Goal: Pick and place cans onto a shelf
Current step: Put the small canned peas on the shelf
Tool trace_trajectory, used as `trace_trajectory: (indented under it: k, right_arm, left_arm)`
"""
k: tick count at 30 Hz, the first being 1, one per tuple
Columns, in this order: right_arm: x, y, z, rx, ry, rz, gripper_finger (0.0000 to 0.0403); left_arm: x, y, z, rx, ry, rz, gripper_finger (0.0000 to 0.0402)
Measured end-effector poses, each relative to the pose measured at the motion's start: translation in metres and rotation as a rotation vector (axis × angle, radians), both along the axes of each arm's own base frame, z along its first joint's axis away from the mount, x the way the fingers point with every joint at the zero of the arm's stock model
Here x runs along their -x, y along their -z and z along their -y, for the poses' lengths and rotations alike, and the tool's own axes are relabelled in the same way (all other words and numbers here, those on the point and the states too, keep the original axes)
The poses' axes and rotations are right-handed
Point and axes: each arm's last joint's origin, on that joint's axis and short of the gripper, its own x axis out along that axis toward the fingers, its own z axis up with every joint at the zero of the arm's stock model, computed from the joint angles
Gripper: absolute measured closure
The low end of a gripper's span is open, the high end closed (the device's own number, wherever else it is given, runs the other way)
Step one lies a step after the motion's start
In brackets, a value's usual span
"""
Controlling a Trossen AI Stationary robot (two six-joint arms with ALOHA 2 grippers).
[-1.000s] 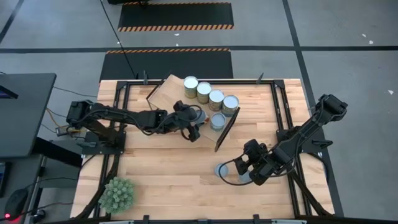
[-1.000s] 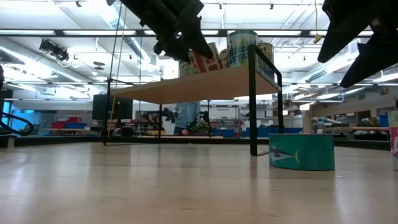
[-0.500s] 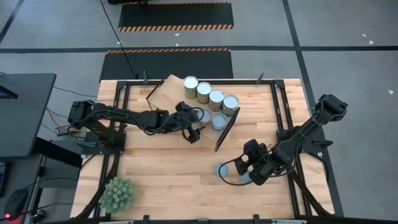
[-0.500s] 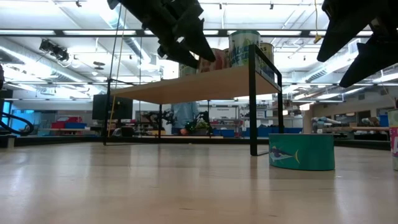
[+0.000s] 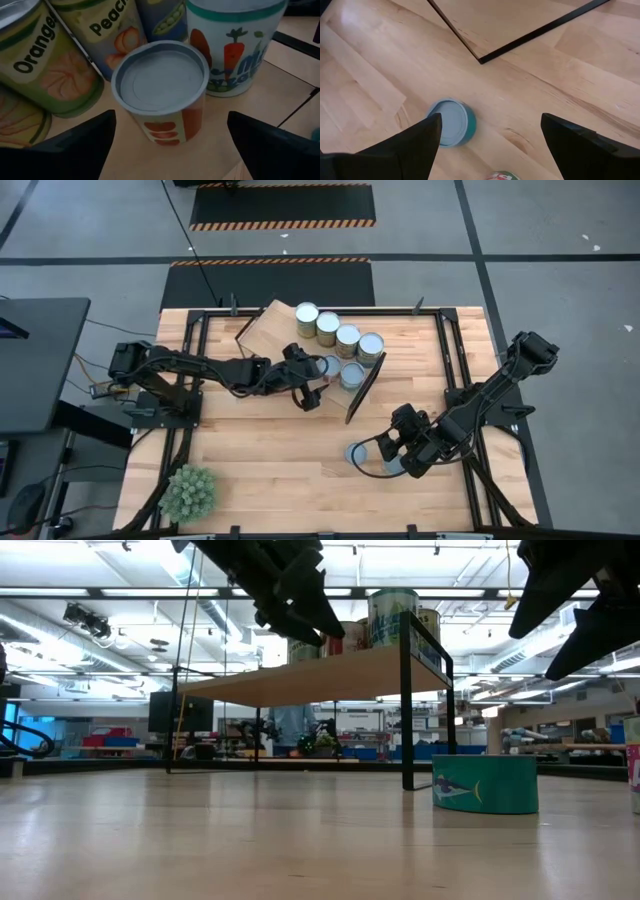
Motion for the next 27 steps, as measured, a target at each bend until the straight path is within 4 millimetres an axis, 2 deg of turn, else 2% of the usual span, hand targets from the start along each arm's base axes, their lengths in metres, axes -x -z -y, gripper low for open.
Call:
trace_trajectory:
  k: [6,15,21,27]
  right_arm:
    - [0.0,0.0,0.0,-0.002,0.0,0.003,0.0055]
    - [0.0,0.0,0.0,0.0,-0.002,0.001,0.0055]
    - [0.0,0.0,0.0,0.015,-0.012,0.003,0.0055]
    - [-0.002,-0.001,-0.005,-0.023,-0.135,-0.052,0.0055]
  left_arm:
    - [0.0,-0.003,-0.002,0.042,0.068,0.013,0.0012]
    - [0.003,-0.006,-0.002,0.014,0.052,0.005,0.0012]
    - [0.013,-0.032,0.002,-0.025,0.029,-0.037,0.0012]
    - [0.014,-0.053,0.023,-0.026,0.097,-0.049,0.0012]
